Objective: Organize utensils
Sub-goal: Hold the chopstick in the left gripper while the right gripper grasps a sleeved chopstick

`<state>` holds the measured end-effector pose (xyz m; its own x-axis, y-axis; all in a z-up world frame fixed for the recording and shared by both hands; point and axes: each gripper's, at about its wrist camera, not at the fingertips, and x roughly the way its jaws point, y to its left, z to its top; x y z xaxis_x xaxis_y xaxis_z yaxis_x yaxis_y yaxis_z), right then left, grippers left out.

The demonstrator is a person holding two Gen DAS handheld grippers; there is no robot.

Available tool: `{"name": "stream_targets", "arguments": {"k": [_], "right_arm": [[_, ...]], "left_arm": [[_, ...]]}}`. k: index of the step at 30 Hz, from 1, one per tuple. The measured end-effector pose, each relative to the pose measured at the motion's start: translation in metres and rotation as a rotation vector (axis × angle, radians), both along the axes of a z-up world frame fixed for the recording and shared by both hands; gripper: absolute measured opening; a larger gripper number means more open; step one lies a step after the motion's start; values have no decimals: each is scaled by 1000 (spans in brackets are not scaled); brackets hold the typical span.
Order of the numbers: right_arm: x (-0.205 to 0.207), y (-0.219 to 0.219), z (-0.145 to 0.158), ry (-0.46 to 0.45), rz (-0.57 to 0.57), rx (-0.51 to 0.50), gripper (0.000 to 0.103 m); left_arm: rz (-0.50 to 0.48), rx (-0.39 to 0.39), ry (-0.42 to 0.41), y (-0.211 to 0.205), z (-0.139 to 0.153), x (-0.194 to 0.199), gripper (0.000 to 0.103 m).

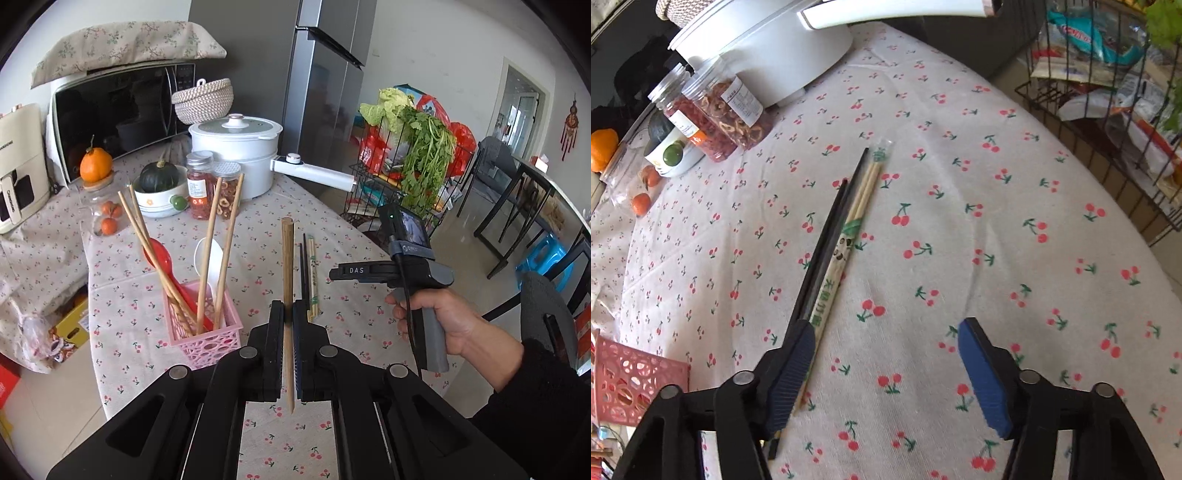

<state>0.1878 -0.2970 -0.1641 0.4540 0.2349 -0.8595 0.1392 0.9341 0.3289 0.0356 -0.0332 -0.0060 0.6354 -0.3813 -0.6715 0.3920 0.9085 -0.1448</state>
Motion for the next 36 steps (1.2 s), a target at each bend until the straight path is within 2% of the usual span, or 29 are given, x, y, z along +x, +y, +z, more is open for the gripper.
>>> {"name": "stream_targets", "arguments": {"k": [2,5,8,10,12,14,16,20,25,28,36], "right_arm": [[13,1,-8,11,6,18,49],[28,-1,-15,-20,-1,74,45],[42,0,-22,-31,-12,94,34],[49,5,-22,-42,-5,49,28],[56,13,-21,-40,16,-40,14],[59,20,-19,-17,40,-111,12],[57,21,-19,13,60,-149,4],[40,23,-17,40,113,-187,1],[8,4,-17,96,118,-52,0],[-11,-9,-10,123,99,-55,0],[-54,-39,37,29,90,-24,0]], "left_arm": [[-2,-3,-1,5,0,-3,4],[-7,1,3,10,-1,-5,4],[-6,3,14,14,-5,-3,4],[-6,-4,29,15,-7,-1,4],[-6,-10,48,16,-10,1,4],[-3,-6,55,15,-12,3,4],[3,-5,54,14,-12,4,4],[5,-6,47,11,-7,0,4],[15,-34,50,9,-3,-8,4],[29,-37,26,10,2,-17,4],[11,-52,-10,12,16,-33,4]]}}
